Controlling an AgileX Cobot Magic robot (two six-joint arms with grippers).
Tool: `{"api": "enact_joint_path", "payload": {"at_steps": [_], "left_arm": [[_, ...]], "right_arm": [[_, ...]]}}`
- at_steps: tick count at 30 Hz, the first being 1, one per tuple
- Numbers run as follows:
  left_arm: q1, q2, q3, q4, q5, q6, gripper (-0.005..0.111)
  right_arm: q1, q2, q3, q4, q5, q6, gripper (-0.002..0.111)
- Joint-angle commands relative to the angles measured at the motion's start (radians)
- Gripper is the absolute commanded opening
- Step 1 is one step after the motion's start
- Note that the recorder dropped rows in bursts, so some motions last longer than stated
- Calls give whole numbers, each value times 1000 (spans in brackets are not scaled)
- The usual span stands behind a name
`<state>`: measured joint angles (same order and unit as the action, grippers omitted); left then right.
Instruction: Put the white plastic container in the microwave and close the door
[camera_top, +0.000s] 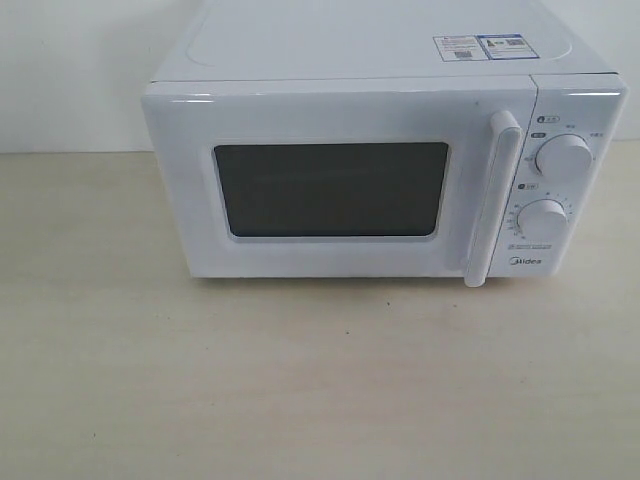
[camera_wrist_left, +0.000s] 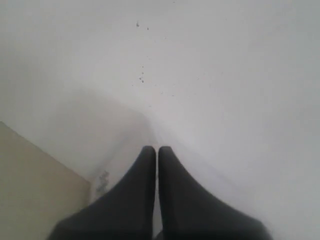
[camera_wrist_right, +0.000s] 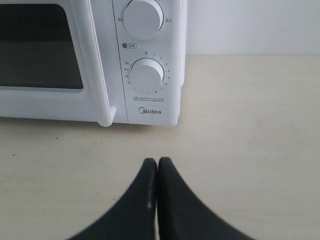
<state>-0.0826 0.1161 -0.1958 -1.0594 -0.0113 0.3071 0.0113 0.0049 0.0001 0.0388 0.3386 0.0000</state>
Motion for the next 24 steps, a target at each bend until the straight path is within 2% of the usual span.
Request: {"api": "enact_joint_path", "payload": {"at_steps": [1,2,9,14,18,24], "left_arm": [[3,-66,76,485,0,-62,4],[3,-82,99,549,0,-71,4],[3,-116,196,714,-18,-95,4],[3,-116,196,834,188,-177,4],[3,-116,196,835,320,-177,4],[3,-116,196,835,320,-224,4]], "right_arm": [[-3,-5,0,3,0,0,0],[-3,-5,0,3,0,0,0],[-3,-5,0,3,0,0,0],[-3,-5,0,3,0,0,0],[-3,-5,0,3,0,0,0],[-3,-5,0,3,0,0,0]]}}
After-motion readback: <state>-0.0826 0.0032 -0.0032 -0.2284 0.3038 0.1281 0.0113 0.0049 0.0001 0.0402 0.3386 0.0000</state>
